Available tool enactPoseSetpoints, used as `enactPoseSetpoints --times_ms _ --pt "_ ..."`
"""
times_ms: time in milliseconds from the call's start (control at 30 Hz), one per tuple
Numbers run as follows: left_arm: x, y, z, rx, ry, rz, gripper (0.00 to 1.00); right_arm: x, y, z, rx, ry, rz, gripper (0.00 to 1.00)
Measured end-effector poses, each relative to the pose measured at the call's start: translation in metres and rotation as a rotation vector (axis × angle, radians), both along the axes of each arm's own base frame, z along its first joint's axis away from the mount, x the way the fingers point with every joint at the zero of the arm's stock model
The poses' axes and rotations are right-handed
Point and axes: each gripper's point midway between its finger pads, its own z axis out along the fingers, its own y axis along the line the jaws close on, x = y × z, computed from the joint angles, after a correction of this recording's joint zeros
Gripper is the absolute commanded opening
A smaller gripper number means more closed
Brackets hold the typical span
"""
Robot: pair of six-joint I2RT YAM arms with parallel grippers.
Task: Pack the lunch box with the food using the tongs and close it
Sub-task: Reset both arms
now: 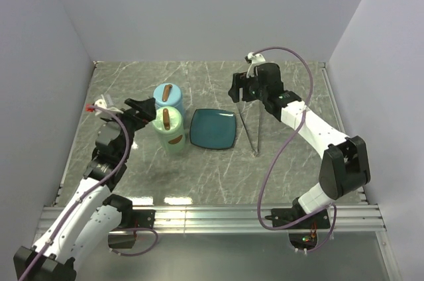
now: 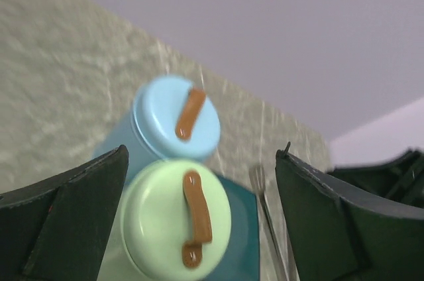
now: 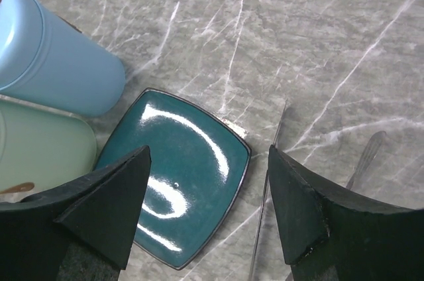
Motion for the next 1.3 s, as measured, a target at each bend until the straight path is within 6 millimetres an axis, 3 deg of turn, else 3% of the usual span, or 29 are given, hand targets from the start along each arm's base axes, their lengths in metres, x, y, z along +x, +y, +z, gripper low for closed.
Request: enactPoseSetpoints --times_ms 233,367,467,567,800,1300 --pt "0.006 0.046 0.032 0.13 -0.132 0.237 0.99 -0.011 -0.015 0.0 -0.01 -0.019 -0.059 0.79" --pt "0.02 0.07 0.022 0.22 -0.103 0.371 0.99 -0.022 -0.033 0.005 -0.01 -0.05 -0.132 0.79" --pt "0.027 0.086 0.01 0.271 -0.064 0.429 1.0 -0.031 -0.048 0.023 0.01 -0.115 -0.197 0.79" --pt "0.025 0.099 0.012 0.274 -0.07 0.468 1.0 -0.043 -0.063 0.044 0.043 -0.193 -0.254 0.8" --pt "0.013 0.106 0.03 0.235 -0.124 0.493 0.99 -0.053 -0.079 0.078 0.102 -0.312 -0.32 0.8" --pt "0.012 0.108 0.026 0.239 -0.105 0.506 1.0 -0.051 -0.081 0.077 0.095 -0.314 -0.339 0.8"
